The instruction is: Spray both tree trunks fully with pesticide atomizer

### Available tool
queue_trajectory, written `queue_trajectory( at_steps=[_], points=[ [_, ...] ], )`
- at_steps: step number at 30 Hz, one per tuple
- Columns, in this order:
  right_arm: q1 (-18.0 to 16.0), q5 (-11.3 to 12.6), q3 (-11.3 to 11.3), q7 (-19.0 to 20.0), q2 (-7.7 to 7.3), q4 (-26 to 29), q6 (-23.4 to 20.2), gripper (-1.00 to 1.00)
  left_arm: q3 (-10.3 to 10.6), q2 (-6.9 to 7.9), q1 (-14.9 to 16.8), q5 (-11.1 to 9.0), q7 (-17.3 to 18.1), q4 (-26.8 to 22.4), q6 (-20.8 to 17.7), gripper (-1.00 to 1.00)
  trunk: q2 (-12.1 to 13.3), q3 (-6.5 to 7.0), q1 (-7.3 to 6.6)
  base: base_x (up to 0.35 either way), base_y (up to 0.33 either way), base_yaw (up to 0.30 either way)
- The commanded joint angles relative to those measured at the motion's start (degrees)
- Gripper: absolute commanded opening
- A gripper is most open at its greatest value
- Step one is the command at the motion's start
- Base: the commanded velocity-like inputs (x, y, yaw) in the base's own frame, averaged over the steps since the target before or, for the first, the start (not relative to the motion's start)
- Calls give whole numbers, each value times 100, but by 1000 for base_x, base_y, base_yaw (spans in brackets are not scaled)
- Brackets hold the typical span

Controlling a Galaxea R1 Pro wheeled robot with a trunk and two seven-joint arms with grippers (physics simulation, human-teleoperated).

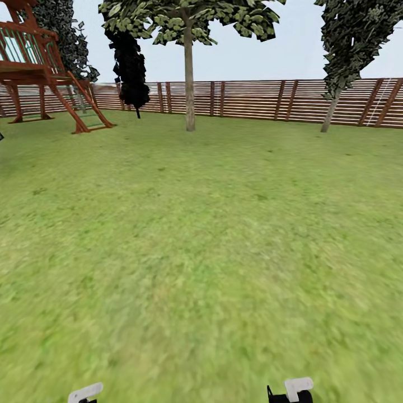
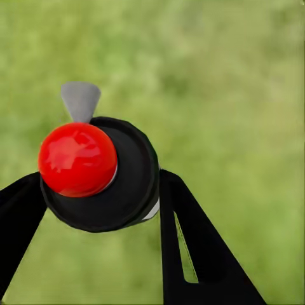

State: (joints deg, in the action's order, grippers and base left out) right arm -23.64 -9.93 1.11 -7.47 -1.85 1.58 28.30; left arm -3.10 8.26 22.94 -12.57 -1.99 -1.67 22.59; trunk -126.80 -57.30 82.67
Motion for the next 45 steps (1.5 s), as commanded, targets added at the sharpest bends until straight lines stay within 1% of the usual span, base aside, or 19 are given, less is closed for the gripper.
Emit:
queue_trajectory(
  at_steps=[1, 45],
  points=[
    [0, 1, -1, 0, 0, 0, 0, 100, 0, 0, 0, 0, 3, 0, 0, -100, 0, 0, 0, 339, 113, 0],
    [0, 1, -2, 0, 1, 0, 0, 100, -3, 0, 2, 0, 3, 0, 0, -100, 0, 0, 0, 339, 113, 0]
  ],
)
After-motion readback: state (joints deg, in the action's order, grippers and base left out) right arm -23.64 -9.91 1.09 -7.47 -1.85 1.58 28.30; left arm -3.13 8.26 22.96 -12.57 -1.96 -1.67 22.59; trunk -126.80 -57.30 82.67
